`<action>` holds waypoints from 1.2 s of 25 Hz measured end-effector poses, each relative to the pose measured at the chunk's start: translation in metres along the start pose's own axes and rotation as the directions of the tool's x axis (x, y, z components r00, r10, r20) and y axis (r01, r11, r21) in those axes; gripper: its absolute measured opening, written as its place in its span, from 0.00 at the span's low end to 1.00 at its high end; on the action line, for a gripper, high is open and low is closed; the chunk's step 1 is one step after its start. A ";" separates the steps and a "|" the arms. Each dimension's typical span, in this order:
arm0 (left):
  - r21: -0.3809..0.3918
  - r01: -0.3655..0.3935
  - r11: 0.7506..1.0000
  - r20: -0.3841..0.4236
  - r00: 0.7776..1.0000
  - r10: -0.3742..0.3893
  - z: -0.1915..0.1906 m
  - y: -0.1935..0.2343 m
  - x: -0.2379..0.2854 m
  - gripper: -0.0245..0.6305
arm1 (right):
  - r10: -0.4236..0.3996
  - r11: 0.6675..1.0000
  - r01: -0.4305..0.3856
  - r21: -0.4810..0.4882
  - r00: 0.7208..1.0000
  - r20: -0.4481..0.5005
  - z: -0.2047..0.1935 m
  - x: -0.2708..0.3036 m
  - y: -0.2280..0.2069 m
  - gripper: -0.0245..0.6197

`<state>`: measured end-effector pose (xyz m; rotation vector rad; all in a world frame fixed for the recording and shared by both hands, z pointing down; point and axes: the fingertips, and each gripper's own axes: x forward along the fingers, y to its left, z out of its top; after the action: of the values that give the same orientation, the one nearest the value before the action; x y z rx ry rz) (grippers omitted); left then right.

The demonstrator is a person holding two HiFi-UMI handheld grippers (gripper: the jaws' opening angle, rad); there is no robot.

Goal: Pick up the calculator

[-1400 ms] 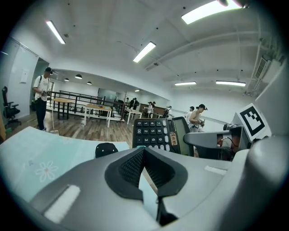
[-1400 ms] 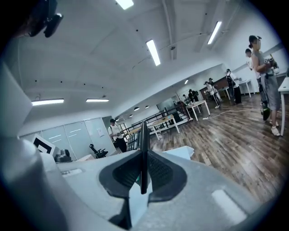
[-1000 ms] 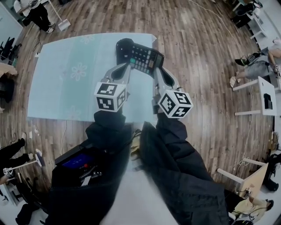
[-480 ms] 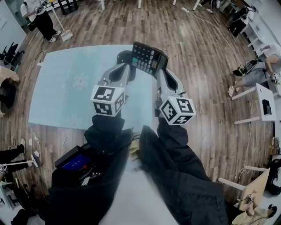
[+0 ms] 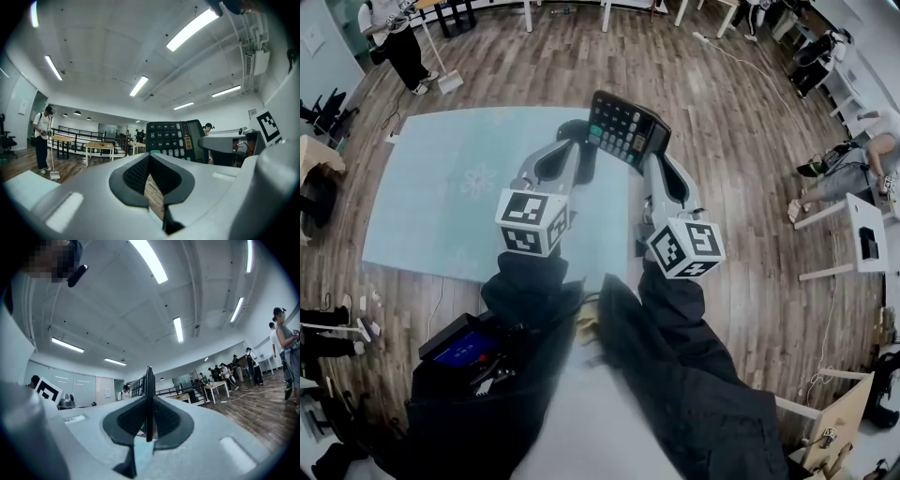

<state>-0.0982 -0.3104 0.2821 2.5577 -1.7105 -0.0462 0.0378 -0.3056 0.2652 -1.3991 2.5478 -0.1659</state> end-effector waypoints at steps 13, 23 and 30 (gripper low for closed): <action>0.000 -0.016 1.000 0.005 1.000 0.016 0.002 0.004 -0.004 0.04 | 0.021 1.000 -0.021 -0.007 1.000 0.020 0.006 0.000 0.007 0.10; 0.001 -0.018 1.000 0.001 1.000 0.018 0.001 0.003 -0.006 0.04 | 0.016 1.000 -0.016 -0.005 0.999 0.032 0.008 -0.004 0.007 0.10; 0.001 -0.021 1.000 -0.004 1.000 0.021 -0.002 0.005 -0.006 0.04 | 0.015 1.000 -0.015 -0.013 0.999 0.031 0.008 -0.004 0.008 0.10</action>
<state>-0.1049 -0.3065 0.2840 2.5382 -1.7365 -0.0392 0.0348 -0.2978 0.2567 -1.3758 2.5376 -0.1245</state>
